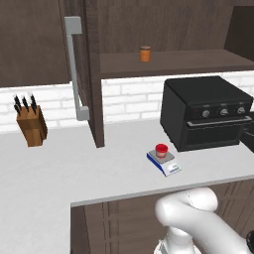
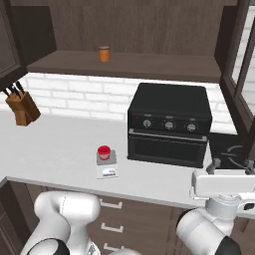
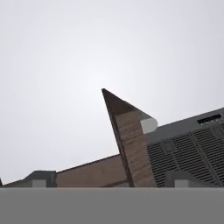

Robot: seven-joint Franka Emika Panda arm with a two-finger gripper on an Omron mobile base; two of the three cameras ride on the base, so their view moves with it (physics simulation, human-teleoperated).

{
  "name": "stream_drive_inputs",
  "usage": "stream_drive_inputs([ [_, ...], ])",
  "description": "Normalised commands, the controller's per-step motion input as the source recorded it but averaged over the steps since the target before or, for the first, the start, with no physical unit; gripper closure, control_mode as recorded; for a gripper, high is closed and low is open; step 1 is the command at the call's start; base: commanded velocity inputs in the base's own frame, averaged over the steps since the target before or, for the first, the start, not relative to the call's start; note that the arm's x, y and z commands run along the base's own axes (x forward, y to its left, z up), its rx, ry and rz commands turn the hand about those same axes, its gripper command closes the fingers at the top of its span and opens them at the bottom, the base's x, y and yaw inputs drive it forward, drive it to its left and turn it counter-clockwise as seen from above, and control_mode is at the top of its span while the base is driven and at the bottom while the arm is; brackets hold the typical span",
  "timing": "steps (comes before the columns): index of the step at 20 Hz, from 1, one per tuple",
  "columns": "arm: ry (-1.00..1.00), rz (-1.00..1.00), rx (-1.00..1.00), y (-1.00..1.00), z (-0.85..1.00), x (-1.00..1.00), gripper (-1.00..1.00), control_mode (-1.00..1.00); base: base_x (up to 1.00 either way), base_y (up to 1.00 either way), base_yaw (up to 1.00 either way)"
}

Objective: Pick the jam and place it on the digital scale for weighing, and close the cabinet.

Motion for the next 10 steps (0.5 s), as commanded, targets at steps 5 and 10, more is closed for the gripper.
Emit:
stream_drive_inputs([
  [5, 0.00, 0.06, 0.09, -0.41, -0.05, 0.24, -1.00, -1.00, 0.00, 0.00, 0.00],
  [10, 0.00, 0.05, 0.11, -0.47, -0.02, 0.16, -1.00, -1.00, 0.00, 0.00, 0.00],
])
